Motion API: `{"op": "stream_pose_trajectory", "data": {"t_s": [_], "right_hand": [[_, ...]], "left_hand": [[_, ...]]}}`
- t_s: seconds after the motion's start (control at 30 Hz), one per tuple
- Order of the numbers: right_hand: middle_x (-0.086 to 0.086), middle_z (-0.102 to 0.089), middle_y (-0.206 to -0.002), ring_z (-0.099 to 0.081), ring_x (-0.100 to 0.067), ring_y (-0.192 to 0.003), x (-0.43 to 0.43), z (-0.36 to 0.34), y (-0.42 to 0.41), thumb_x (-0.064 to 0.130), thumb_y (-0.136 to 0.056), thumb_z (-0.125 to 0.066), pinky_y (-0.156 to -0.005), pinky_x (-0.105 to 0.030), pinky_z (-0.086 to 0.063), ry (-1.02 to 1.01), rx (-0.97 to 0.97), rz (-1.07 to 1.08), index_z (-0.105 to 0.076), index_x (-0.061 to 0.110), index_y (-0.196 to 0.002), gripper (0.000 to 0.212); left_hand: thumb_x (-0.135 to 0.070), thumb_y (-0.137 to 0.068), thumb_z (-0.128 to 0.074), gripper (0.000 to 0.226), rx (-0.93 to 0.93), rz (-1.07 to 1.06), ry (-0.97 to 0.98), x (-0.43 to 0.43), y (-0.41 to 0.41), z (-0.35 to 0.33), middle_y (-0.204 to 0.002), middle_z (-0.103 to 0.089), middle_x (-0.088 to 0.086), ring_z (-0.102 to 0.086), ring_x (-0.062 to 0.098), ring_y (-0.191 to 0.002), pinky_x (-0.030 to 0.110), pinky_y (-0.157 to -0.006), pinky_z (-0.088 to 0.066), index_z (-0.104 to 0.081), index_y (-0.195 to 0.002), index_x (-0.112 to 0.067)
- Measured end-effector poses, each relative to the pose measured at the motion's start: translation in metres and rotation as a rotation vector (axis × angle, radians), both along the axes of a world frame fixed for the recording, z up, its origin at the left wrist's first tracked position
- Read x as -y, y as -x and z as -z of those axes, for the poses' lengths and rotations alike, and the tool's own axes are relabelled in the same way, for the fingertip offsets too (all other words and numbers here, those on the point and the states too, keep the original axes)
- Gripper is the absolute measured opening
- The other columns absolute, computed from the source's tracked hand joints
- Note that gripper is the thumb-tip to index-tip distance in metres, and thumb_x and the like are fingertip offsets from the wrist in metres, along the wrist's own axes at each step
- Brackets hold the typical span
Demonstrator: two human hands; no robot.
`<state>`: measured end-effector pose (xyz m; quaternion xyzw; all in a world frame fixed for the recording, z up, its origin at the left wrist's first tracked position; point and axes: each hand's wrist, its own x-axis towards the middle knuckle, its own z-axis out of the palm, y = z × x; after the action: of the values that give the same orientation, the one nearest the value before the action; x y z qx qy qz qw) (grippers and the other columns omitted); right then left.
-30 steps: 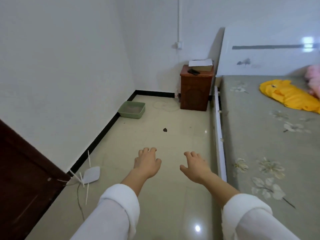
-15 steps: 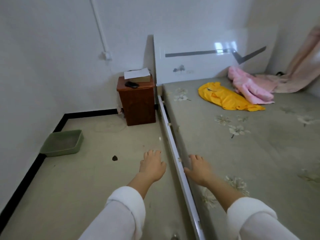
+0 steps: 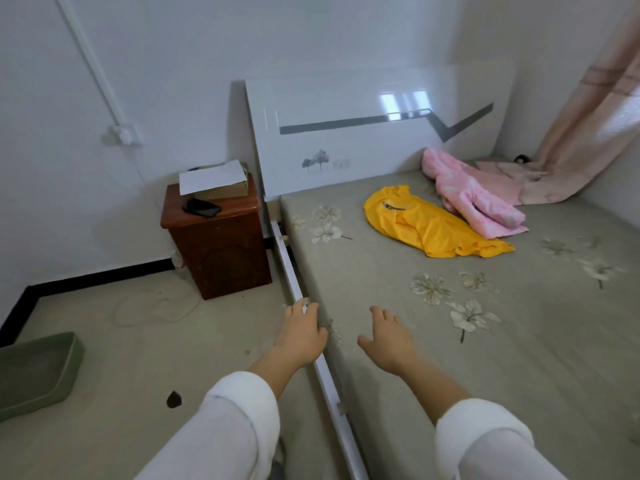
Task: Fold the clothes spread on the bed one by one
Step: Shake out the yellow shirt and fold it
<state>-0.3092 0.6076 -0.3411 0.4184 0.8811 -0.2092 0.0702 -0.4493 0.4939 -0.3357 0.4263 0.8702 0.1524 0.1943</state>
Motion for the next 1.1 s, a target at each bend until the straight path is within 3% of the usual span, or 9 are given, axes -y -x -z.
{"op": "stream_pose_trajectory", "data": {"t_s": [0.27,0.43,0.57,0.73,0.9,1.1], "right_hand": [[-0.01,-0.029,-0.151,-0.031,-0.03,-0.135,-0.109,0.014,0.12,0.04,-0.096,-0.046,-0.108,-0.043,-0.034,0.11,-0.03,0.218,-0.014,0.014,-0.15,0.069],[-0.01,-0.028,-0.151,-0.031,-0.03,-0.136,-0.174,0.031,0.158,0.041,-0.097,-0.045,-0.108,-0.044,-0.032,0.16,-0.027,0.338,-0.014,0.015,-0.151,0.068],[-0.01,-0.029,-0.151,-0.03,-0.031,-0.136,-0.243,0.053,0.178,0.041,-0.096,-0.046,-0.109,-0.044,-0.032,0.186,-0.011,0.426,-0.015,0.016,-0.15,0.067],[-0.009,-0.032,-0.149,-0.033,-0.029,-0.134,-0.346,0.111,0.215,0.04,-0.095,-0.046,-0.107,-0.04,-0.034,0.216,0.022,0.515,-0.017,0.015,-0.149,0.067],[-0.008,-0.033,-0.147,-0.033,-0.027,-0.134,-0.442,0.181,0.26,0.039,-0.096,-0.044,-0.106,-0.039,-0.035,0.297,0.039,0.602,-0.017,0.013,-0.149,0.064],[-0.006,-0.032,-0.144,-0.031,-0.026,-0.133,-0.529,0.236,0.295,0.038,-0.094,-0.048,-0.106,-0.04,-0.034,0.215,0.012,0.592,-0.022,0.013,-0.146,0.063]], "left_hand": [[-0.031,-0.099,-0.042,0.055,0.049,0.199,0.102,-0.116,0.146,0.024,-0.157,-0.014,0.011,-0.011,0.029,-0.144,0.041,-0.114,-0.024,-0.023,-0.148,-0.015],[-0.03,-0.097,-0.042,0.052,0.051,0.309,0.173,-0.202,0.207,0.036,-0.148,-0.027,0.012,-0.024,0.03,-0.135,0.045,-0.109,-0.032,-0.028,-0.145,-0.014],[-0.029,-0.097,-0.041,0.051,0.051,0.377,0.193,-0.287,0.244,0.058,-0.147,-0.028,0.011,-0.026,0.028,-0.133,0.039,-0.106,-0.032,-0.028,-0.144,-0.014],[-0.029,-0.096,-0.04,0.053,0.086,0.413,0.222,-0.401,0.293,0.111,-0.151,-0.022,0.008,-0.023,0.027,-0.136,0.039,-0.11,-0.028,-0.027,-0.145,-0.013],[-0.027,-0.096,-0.043,0.045,0.065,0.45,0.362,-0.492,0.34,0.187,-0.143,-0.03,0.007,-0.033,0.023,-0.125,0.034,-0.101,-0.033,-0.036,-0.137,-0.011],[-0.022,-0.095,-0.045,0.046,0.003,0.526,0.374,-0.598,0.369,0.248,-0.142,-0.033,0.013,-0.032,0.028,-0.129,0.037,-0.103,-0.034,-0.034,-0.137,-0.009]]}}
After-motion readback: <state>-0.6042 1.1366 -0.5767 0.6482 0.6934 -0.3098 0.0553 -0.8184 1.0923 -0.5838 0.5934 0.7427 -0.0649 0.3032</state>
